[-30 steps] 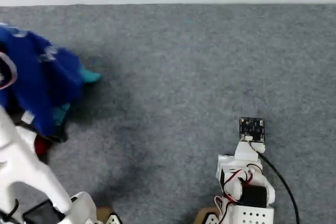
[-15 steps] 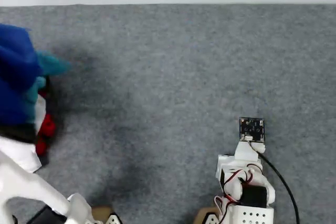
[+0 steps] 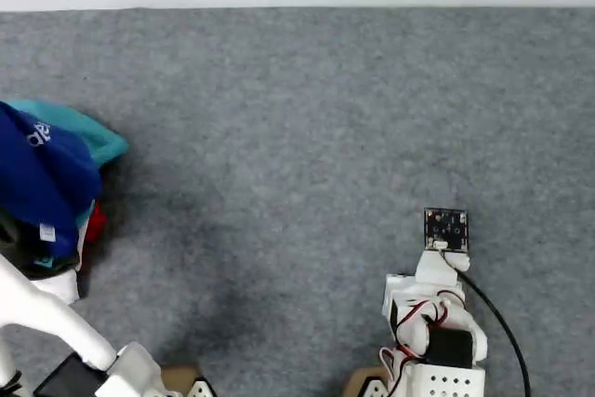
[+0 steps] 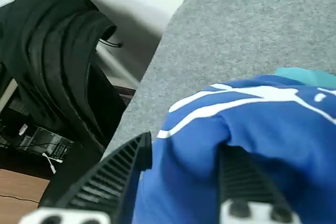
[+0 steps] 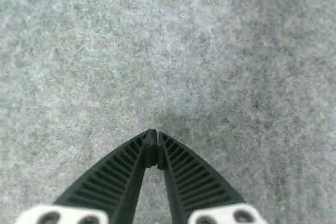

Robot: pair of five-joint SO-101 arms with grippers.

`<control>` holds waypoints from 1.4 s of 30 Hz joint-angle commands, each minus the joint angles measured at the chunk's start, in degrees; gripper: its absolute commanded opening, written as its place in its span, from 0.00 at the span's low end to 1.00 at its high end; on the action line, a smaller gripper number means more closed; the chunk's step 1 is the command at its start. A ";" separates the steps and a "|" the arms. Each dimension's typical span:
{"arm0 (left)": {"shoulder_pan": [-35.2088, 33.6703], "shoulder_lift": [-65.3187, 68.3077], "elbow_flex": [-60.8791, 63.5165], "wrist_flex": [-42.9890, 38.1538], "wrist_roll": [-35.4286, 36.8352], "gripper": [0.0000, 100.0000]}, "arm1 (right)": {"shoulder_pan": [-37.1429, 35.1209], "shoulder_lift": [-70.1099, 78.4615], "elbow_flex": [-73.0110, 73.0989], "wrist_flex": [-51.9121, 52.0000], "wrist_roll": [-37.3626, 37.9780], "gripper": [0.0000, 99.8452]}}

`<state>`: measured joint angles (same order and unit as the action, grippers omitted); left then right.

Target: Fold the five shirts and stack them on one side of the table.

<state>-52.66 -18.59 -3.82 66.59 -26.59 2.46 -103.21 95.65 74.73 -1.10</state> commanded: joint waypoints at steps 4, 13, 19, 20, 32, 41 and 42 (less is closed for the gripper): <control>1.32 -2.99 -0.31 -4.75 -0.79 0.01 | -0.04 -0.57 0.79 0.13 0.53 0.01; 0.97 -14.42 -0.13 -18.55 8.26 0.00 | -0.04 -0.57 0.79 0.13 0.53 0.01; -2.46 -18.02 -0.13 -27.34 16.97 0.00 | -0.04 -0.57 0.79 0.13 0.53 0.01; -2.81 -18.02 -0.04 -28.13 18.20 0.00 | -0.04 -0.57 0.79 0.13 0.53 0.01; -5.19 -9.14 5.14 -34.11 19.16 0.00 | -0.04 -0.57 0.79 0.13 0.53 0.01; 1.05 -8.88 11.47 -30.51 4.48 0.13 | -0.04 -0.57 0.79 0.13 0.53 0.01; 1.23 -9.23 13.85 -30.33 2.99 0.16 | -0.04 -0.57 0.79 0.13 0.53 0.01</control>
<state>-53.01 -27.12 6.46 35.47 -18.24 2.46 -103.21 95.65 74.73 -1.10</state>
